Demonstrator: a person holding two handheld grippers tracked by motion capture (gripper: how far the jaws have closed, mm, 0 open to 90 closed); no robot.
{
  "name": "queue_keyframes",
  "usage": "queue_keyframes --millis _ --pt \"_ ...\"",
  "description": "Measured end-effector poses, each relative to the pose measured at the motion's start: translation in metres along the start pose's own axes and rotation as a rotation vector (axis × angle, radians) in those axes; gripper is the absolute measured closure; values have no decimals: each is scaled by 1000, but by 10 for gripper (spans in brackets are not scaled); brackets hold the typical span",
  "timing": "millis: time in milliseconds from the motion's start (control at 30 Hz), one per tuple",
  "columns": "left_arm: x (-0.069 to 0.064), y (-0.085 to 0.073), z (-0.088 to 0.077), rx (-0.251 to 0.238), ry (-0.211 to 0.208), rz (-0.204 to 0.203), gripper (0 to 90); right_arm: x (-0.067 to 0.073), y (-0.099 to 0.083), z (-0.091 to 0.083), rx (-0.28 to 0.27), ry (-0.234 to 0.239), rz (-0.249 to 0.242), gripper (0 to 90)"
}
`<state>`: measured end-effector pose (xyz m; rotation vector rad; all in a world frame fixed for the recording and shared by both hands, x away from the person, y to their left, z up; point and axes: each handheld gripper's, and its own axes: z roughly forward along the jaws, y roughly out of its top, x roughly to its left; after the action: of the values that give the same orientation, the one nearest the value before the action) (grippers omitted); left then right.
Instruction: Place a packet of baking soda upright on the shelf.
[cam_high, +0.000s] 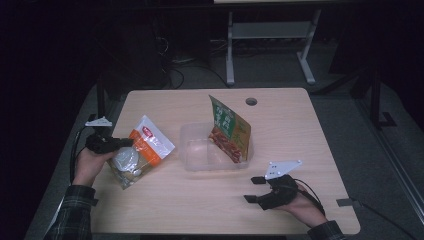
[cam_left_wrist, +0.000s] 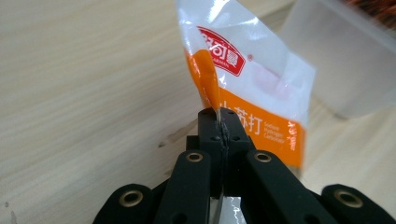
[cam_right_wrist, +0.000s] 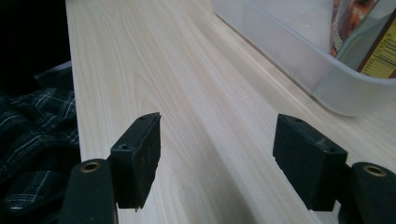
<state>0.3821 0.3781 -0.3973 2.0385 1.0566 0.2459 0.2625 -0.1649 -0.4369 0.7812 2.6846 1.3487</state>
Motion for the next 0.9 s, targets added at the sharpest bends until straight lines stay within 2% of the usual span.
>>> queue_keyframes --millis 67,267,500,700,833,900 --pt "-8 1 -8 -26 0 11 899 0 1 0 -8 12 -5 315" --pt "-23 3 -25 -82 0 29 899 1 2 1 -7 7 3 306" --pt "-33 0 -43 -135 -3 30 899 1 2 0 -17 -3 1 303" --pt "-42 0 -59 -187 -31 37 899 2 2 1 -23 -1 -2 307" --pt "-52 1 -66 -205 -49 51 899 3 4 1 -31 1 -3 327" --pt "-58 3 -69 -207 -59 64 899 2 4 0 -41 10 14 345"
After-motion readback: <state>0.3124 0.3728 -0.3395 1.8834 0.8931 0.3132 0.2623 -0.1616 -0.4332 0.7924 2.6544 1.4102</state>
